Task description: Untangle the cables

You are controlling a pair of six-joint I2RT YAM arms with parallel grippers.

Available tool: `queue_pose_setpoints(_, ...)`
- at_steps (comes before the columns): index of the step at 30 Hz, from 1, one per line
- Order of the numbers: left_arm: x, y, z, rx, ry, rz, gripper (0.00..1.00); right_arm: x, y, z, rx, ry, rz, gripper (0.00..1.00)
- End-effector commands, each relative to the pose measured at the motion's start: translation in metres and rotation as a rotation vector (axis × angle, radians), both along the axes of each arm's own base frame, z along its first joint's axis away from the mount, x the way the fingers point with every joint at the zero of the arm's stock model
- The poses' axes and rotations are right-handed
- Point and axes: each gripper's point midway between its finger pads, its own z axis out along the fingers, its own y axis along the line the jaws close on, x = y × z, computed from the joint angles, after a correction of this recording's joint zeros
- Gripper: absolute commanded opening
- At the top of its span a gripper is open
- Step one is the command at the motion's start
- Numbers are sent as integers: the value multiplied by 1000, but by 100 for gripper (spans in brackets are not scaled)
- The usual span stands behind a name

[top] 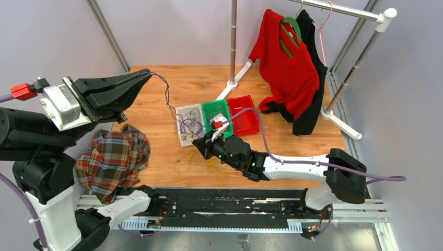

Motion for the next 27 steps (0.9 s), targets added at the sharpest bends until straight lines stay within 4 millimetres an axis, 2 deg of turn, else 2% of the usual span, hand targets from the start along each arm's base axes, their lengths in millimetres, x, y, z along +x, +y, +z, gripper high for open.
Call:
queue_pose_setpoints(1, -11, 10, 16, -19, -67, 31, 0, 16, -31, -18, 4, 50, -127, 1)
queue_pose_setpoints(7, -14, 20, 35, -51, -132, 84, 0, 26, -68, -61, -71, 106, -244, 1)
queue_pose_setpoints(10, -14, 29, 48, -82, -166, 127, 0, 32, -91, -87, -138, 131, -333, 1)
queue_pose_setpoints(16, -13, 50, 74, -167, -250, 238, 0, 35, -124, -124, -215, 193, -421, 1)
queue_pose_setpoints(20, -3, 74, 90, -269, -280, 365, 0, 34, -140, -137, -280, 200, -464, 1)
queue_pose_setpoints(23, 11, 108, 100, -394, -283, 545, 0, 35, -154, -144, -317, 209, -511, 1)
queue_pose_setpoints(25, 14, 125, 106, -451, -301, 625, 0, 34, -158, -146, -323, 211, -516, 1)
queue_pose_setpoints(26, 13, 128, 107, -466, -314, 638, 0, 33, -158, -147, -326, 214, -513, 1)
queue_pose_setpoints(27, 14, 123, 106, -455, -322, 617, 0, 31, -157, -146, -327, 215, -498, 1)
